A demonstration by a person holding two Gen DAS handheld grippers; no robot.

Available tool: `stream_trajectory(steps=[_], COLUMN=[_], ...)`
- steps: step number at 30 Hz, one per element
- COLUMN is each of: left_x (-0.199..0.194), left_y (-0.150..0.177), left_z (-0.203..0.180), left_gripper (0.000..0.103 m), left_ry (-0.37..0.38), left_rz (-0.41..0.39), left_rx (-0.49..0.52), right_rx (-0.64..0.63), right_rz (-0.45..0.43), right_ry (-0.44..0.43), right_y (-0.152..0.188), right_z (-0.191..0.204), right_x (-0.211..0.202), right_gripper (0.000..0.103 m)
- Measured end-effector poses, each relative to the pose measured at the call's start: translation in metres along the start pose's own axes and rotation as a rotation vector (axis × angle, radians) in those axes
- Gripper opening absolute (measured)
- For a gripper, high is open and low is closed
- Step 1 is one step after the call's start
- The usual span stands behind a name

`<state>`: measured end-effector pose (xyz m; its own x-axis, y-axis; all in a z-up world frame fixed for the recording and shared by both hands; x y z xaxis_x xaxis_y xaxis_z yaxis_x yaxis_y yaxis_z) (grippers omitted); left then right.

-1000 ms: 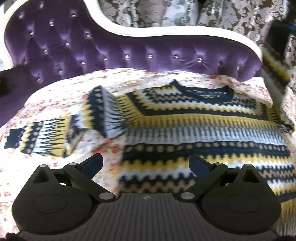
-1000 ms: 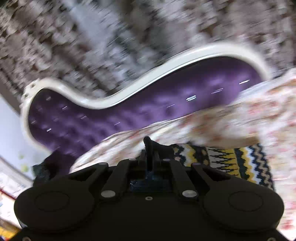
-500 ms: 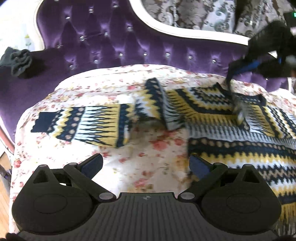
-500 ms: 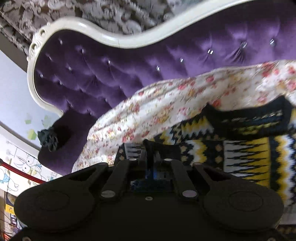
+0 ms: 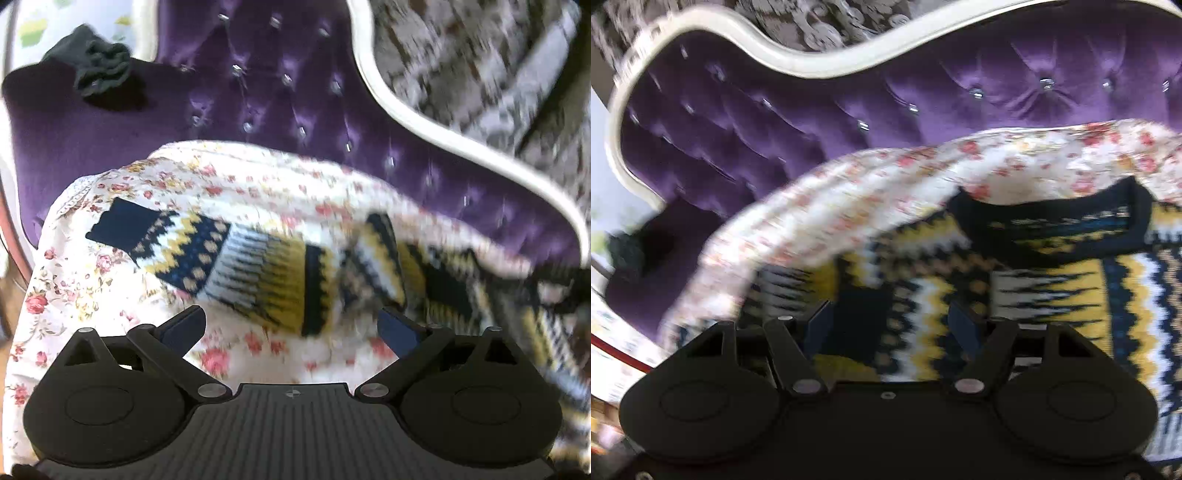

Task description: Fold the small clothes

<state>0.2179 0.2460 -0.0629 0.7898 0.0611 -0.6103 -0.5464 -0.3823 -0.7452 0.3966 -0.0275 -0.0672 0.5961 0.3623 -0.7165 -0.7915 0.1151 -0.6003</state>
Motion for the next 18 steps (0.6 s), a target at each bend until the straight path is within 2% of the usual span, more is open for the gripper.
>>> stream_trajectory(steps=[5,11,15,18], left_x=[0.002,0.010,0.016,0.015], left_y=[-0.008,-0.011,-0.017,-0.024], left_z=[0.016,0.036,0.056,0.070], left_gripper=[0.100,0.101,0.102,0.102], left_ry=[0.023,0.040,0.067,0.053], left_rz=[-0.048,-0.034,-0.009,-0.041], left_rx=[-0.042,-0.139,-0.240,-0.284], right_rx=[-0.075,-0.185,-0.222,-0.230], right_rz=[-0.009,-0.114,-0.200,-0.255], right_ry=[0.146,0.267,0.311,0.327], right_y=[0.021,0.043,0.058,0.067], right_z=[-0.007,0.006,0.013,0.013], right_x=[0.018,0.023,0.027,0.027], right_gripper=[0.072,0.073,0.078,0.082])
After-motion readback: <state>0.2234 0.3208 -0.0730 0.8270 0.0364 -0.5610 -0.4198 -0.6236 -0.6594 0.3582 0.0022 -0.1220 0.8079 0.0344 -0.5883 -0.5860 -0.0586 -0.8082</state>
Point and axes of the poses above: each gripper's, at about its wrist camera, not at the fingertips, and x roughly the way its jaws point, z to its left, y to its underside, the point moved 2 cm from there along x, roughly the way its jaws point, and after that the axes turned 1 degree about y, right-handed, at the moved point
